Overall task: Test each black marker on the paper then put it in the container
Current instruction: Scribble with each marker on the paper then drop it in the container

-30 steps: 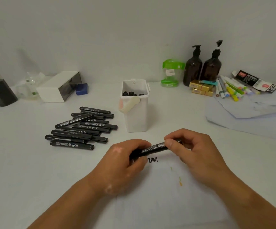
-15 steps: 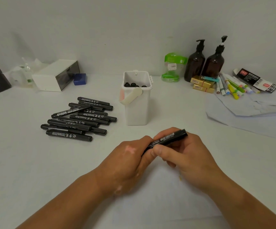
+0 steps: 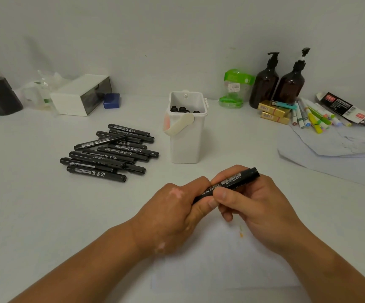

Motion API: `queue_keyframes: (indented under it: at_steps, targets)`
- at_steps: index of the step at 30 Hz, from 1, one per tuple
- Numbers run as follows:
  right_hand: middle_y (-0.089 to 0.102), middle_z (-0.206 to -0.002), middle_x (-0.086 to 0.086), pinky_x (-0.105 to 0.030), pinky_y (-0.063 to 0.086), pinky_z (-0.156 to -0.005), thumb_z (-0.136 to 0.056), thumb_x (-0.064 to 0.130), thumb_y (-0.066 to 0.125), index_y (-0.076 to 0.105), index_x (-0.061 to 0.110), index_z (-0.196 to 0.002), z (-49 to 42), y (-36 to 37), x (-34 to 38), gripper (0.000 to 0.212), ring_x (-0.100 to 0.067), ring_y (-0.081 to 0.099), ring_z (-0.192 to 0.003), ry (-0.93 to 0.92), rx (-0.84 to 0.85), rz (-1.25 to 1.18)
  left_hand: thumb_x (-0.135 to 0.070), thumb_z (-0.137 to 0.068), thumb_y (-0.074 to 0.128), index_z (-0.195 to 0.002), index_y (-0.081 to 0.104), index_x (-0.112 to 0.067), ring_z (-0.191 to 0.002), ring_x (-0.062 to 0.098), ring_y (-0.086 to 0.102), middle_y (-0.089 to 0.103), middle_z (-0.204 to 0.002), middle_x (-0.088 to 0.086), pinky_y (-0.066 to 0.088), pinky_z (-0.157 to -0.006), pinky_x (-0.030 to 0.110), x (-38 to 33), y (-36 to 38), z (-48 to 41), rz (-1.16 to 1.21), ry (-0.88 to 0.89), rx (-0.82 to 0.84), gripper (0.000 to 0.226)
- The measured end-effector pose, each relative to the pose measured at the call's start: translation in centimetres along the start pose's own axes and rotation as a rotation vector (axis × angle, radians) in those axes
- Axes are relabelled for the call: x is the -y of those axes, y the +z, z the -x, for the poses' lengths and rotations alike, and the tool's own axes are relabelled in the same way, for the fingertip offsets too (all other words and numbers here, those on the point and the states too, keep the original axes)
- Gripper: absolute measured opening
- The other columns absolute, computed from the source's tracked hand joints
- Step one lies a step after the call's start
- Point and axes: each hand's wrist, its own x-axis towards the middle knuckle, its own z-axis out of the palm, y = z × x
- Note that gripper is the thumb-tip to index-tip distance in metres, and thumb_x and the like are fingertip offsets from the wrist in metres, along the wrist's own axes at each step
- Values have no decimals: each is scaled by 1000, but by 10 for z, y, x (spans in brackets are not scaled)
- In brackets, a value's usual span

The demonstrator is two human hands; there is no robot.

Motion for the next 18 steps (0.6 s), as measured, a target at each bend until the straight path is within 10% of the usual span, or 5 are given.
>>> queue_keyframes:
  at_steps: [4, 11, 18]
  targets:
    - [70, -72, -7, -28, 51, -59, -80, 33, 73, 74, 19, -90, 2, 2, 1, 17, -18, 60, -61, -35, -28, 89, -35, -102, 48, -96, 55, -21, -54, -8, 48, 53, -67, -38, 30, -55, 5, 0, 3, -2, -17, 62, -55, 17]
    - [47, -55, 0, -28, 35, -45, -62, 32, 69, 61, 18, -65, -4, -20, 4, 16, -16, 43, -51, -6, -376, -106, -61, -80, 69, -127, 52, -36, -84, -2, 50, 51, -88, -20, 35, -73, 6, 23, 6, 0, -183, -84, -113, 56]
    - [70, -67, -15, -28, 46, -45, -77, 27, 59, 79, 14, -85, -6, -18, 0, 25, -22, 63, -57, 144, -318, -47, -71, -73, 67, -130, 56, -40, -107, 2, 41, 48, -111, -21, 40, -96, 23, 30, 7, -1, -294, -168, 15, 66]
